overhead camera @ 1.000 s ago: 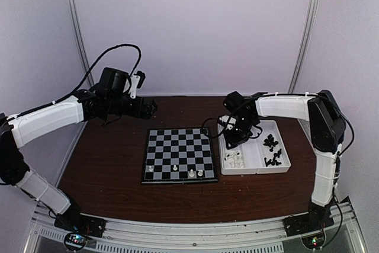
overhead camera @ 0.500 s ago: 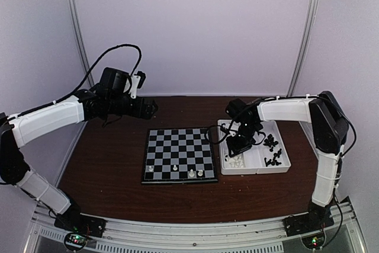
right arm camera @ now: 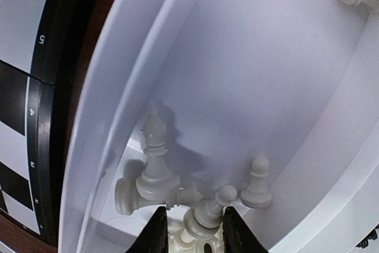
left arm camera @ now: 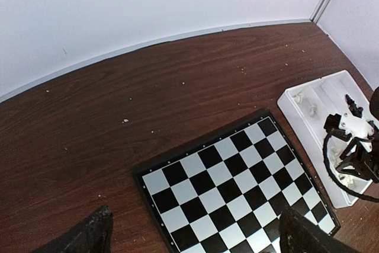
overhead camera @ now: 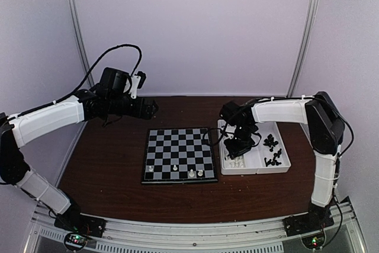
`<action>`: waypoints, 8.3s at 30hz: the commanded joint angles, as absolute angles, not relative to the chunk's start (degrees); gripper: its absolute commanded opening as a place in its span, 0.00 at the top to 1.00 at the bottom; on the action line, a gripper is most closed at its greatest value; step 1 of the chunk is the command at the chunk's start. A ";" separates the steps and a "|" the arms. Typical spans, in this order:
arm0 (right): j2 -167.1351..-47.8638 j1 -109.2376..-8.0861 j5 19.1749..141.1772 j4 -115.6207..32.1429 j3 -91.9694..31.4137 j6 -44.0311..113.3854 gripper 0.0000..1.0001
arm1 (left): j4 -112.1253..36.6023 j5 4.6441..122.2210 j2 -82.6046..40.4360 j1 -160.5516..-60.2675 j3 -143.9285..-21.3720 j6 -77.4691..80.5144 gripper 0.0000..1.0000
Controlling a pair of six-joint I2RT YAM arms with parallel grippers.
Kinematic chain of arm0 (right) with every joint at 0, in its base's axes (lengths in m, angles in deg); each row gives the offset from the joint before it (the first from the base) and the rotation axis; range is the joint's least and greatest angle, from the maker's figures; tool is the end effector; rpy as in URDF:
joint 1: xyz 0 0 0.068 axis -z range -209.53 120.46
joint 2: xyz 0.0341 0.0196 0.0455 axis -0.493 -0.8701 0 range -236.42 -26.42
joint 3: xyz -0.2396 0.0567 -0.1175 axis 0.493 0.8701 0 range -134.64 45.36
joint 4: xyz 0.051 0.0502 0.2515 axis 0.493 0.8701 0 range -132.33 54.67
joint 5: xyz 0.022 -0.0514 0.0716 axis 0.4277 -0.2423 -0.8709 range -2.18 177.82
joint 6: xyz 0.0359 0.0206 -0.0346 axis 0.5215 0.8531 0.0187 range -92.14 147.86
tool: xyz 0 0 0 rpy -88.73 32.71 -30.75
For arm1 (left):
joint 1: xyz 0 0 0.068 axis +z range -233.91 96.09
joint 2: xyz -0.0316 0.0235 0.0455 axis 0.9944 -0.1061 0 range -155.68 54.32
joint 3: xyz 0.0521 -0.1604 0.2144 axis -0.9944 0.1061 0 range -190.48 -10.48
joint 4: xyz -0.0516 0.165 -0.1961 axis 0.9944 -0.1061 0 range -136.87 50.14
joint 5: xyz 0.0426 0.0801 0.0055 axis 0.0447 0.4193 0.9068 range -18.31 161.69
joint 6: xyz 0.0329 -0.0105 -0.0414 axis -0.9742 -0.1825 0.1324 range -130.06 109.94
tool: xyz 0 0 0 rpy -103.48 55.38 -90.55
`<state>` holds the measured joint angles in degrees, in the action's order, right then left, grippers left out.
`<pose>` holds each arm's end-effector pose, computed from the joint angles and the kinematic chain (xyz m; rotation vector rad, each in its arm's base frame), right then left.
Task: Set up the chess pieces on the board
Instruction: Pick up the chess piece from the storage box, then place the chess piece on the chessboard.
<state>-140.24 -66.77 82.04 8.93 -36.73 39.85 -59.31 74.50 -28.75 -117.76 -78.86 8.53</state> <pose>0.3003 0.2327 0.1686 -0.6789 2.9887 0.2187 0.2759 -0.1829 0.3100 0.2644 2.1884 -0.4678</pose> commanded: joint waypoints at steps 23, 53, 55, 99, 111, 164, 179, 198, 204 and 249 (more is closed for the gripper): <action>-128.97 -69.25 87.97 5.11 -40.61 44.04 0.78 | -50.09 57.21 -28.82 -118.51 -77.95 11.19 0.02; -127.35 -74.11 59.52 -41.54 -36.52 61.91 0.78 | -22.38 38.93 -40.10 -125.31 -72.19 30.89 0.29; -126.98 -74.42 59.59 -41.74 -35.90 61.49 0.77 | -22.20 39.08 -39.92 -125.31 -72.18 30.95 0.36; -123.10 -74.62 63.21 -40.31 -31.64 59.46 0.75 | -18.57 39.28 -38.04 -124.52 -68.52 31.92 1.00; -121.60 -74.03 64.13 -41.28 -31.30 62.45 0.47 | -18.27 38.29 -37.88 -124.52 -68.06 31.23 1.00; -120.99 -71.39 59.38 -38.64 -34.18 66.18 0.69 | -16.87 35.07 -38.44 -124.51 -67.96 30.81 1.00; -121.93 -71.37 59.23 -38.50 -34.04 66.18 0.73 | -16.63 34.79 -38.35 -124.52 -68.14 30.82 1.00; -122.55 -71.20 58.52 -39.08 -33.92 66.39 0.86 | -16.85 34.87 -38.23 -124.52 -68.23 30.73 1.00; -122.48 -71.17 58.45 -39.08 -33.84 66.36 0.89 | -16.92 34.93 -38.24 -124.52 -68.31 30.68 1.00; -129.58 -82.96 71.02 -52.82 -19.12 33.97 0.99 | -50.91 55.34 -24.37 -118.48 -67.12 14.11 1.00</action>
<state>-128.13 -80.78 71.39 -48.79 -19.35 35.79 -49.52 52.58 -26.30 -119.42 -67.80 15.09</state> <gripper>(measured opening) 0.064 0.110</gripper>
